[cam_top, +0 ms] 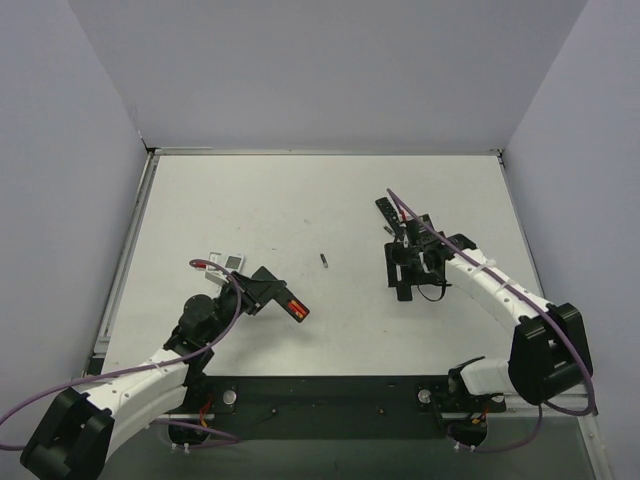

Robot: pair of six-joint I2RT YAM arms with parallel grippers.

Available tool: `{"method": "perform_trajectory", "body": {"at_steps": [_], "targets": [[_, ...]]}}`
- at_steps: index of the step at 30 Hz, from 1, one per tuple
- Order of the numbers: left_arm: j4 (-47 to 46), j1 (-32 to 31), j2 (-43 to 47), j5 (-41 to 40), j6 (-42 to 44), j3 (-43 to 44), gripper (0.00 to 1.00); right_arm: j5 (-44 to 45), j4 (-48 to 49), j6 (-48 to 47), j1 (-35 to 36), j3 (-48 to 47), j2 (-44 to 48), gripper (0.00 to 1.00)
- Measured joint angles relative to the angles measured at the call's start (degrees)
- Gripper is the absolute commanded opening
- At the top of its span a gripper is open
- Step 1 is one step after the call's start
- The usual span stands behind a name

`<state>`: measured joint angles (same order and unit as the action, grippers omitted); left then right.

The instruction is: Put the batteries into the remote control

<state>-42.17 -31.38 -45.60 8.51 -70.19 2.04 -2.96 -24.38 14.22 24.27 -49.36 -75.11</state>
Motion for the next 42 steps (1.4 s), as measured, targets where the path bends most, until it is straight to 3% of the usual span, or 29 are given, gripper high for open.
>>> {"method": "perform_trajectory", "body": {"at_steps": [7,14,23,35,42], "targets": [[0.59,0.46,0.52,-0.39,-0.09,0.0,0.0,-1.44,0.09,2.27,-4.28,0.26,-8.24,0.65],[1.33,0.72,0.74,-0.37,-0.26,0.0,0.0,-3.39,1.01,2.78,-5.95,0.48,-12.28,0.53],[1.4,0.81,1.03,-0.35,-0.76,0.0,0.0,-4.0,0.7,3.15,-5.92,-0.94,-17.18,0.52],[1.55,0.81,0.92,-0.35,-1.16,0.0,0.0,-4.9,0.17,2.73,-5.77,-1.97,-18.27,0.2],[1.49,0.81,-0.37,-0.33,-1.25,0.0,0.0,-5.7,0.17,0.9,0.35,-2.19,-18.08,0.14]]}}
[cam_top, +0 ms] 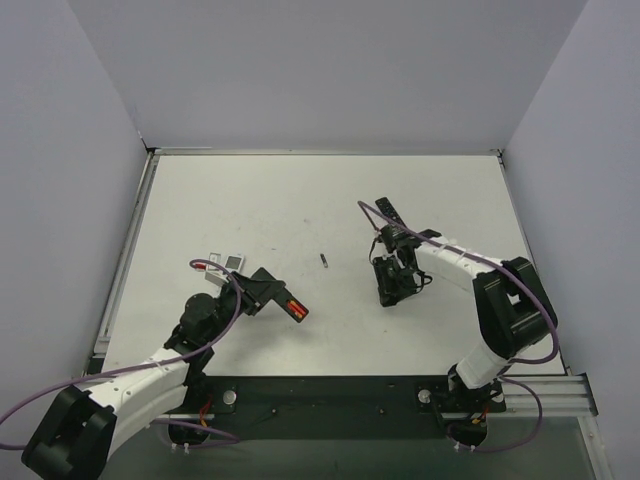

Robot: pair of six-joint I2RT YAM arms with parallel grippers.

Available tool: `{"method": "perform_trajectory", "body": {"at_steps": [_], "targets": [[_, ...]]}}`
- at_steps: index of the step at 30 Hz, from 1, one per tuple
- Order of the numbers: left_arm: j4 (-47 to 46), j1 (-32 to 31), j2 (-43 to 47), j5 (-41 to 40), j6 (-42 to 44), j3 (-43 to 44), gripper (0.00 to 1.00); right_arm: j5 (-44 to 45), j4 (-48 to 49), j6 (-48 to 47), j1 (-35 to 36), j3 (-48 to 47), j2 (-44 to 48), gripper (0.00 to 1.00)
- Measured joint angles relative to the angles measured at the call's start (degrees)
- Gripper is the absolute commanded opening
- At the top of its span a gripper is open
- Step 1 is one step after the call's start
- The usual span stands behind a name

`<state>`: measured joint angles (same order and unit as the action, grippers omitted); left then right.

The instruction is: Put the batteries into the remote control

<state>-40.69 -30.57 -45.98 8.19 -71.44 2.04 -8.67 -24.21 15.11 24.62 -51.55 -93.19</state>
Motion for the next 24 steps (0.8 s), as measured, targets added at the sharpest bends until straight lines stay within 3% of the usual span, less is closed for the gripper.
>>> {"method": "perform_trajectory", "body": {"at_steps": [6,16,24], "targets": [[-0.66,0.0,-3.37,0.68,-0.07,0.0,0.0,-2.75,-0.7,-2.56,9.9,-3.8,4.68,0.14],[-3.96,-0.02,-8.98,2.19,-0.07,0.0,0.0,-4.31,-2.08,-5.86,26.82,-19.21,9.14,0.14],[-4.22,-0.07,-8.37,2.05,0.33,0.02,0.0,-2.47,-4.07,-5.99,30.1,-22.6,4.31,0.16]]}}
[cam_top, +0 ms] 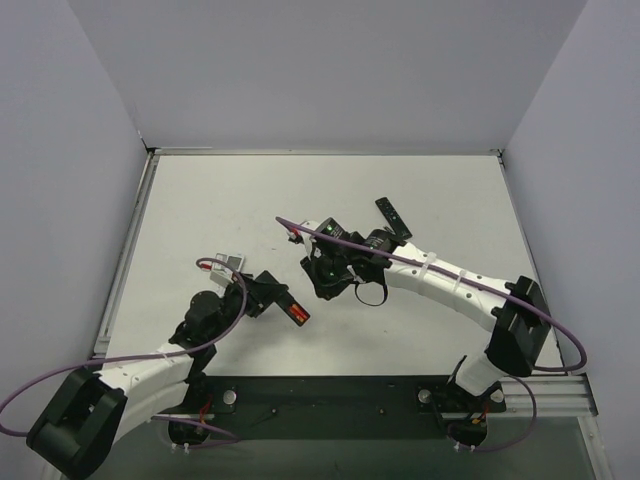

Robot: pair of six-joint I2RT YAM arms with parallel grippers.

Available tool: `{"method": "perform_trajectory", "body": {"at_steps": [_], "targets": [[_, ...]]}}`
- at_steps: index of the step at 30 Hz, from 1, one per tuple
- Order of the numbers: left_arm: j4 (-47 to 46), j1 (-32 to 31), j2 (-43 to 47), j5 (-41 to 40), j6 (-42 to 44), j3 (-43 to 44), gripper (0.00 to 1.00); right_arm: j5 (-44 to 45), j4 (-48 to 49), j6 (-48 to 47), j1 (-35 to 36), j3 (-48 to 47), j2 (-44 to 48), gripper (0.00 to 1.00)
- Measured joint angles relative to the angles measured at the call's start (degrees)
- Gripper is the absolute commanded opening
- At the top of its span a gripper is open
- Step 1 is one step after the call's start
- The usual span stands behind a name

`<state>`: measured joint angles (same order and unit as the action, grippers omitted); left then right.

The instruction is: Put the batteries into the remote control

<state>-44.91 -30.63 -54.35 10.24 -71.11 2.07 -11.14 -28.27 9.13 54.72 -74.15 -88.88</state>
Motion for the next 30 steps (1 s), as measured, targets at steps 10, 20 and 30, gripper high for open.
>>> {"method": "perform_trajectory", "body": {"at_steps": [10,20,30], "targets": [[15.54,3.67,15.17,-3.04,5.55,0.76,0.0,0.83,3.89,-1.01,-3.43,3.23,-0.59,0.37],[52.74,6.14,36.24,-14.05,17.73,15.52,0.0,-4.46,22.21,-10.16,-4.13,5.03,-9.49,0.43],[77.07,6.32,47.8,-29.38,26.18,31.23,0.0,-4.11,40.11,-16.57,1.16,2.97,-26.29,0.48]]}}
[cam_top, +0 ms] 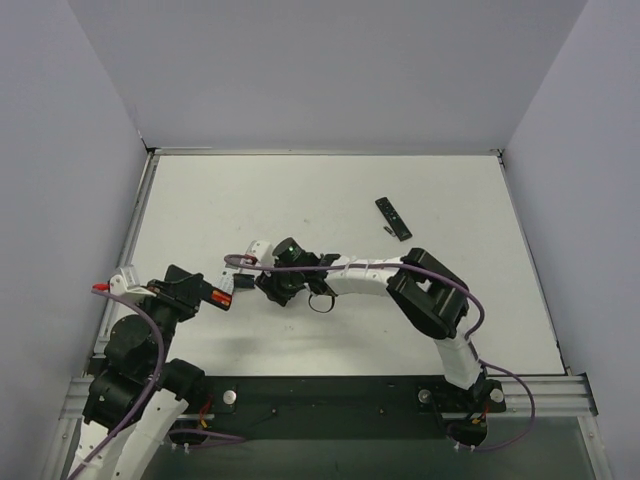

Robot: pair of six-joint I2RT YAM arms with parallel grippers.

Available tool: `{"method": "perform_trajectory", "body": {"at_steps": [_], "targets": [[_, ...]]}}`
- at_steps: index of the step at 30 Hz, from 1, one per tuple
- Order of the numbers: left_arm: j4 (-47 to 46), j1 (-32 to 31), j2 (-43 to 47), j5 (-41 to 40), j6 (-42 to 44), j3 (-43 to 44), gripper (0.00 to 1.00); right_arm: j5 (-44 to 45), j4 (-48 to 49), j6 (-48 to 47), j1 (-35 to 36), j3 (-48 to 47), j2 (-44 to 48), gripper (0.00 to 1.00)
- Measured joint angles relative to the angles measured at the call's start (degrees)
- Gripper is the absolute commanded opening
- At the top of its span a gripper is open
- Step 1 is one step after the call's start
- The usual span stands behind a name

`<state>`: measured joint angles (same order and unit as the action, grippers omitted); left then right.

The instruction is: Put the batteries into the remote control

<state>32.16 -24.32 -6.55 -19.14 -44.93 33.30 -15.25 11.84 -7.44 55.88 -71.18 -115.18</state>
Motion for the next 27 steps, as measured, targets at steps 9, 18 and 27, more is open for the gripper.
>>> {"method": "perform_trajectory", "body": {"at_steps": [9,18,27], "targets": [[9.09,0.0,3.96,-4.5,1.7,1.46,0.0,3.98,9.75,-1.68,4.66,-7.52,-8.48,0.5],[11.56,0.0,5.77,-4.61,1.66,1.57,0.0,10.86,11.65,-2.27,6.58,-13.16,-13.09,0.33],[11.45,0.0,5.77,-3.15,1.09,1.36,0.0,13.38,14.12,0.11,6.34,-6.67,-9.6,0.01]]}}
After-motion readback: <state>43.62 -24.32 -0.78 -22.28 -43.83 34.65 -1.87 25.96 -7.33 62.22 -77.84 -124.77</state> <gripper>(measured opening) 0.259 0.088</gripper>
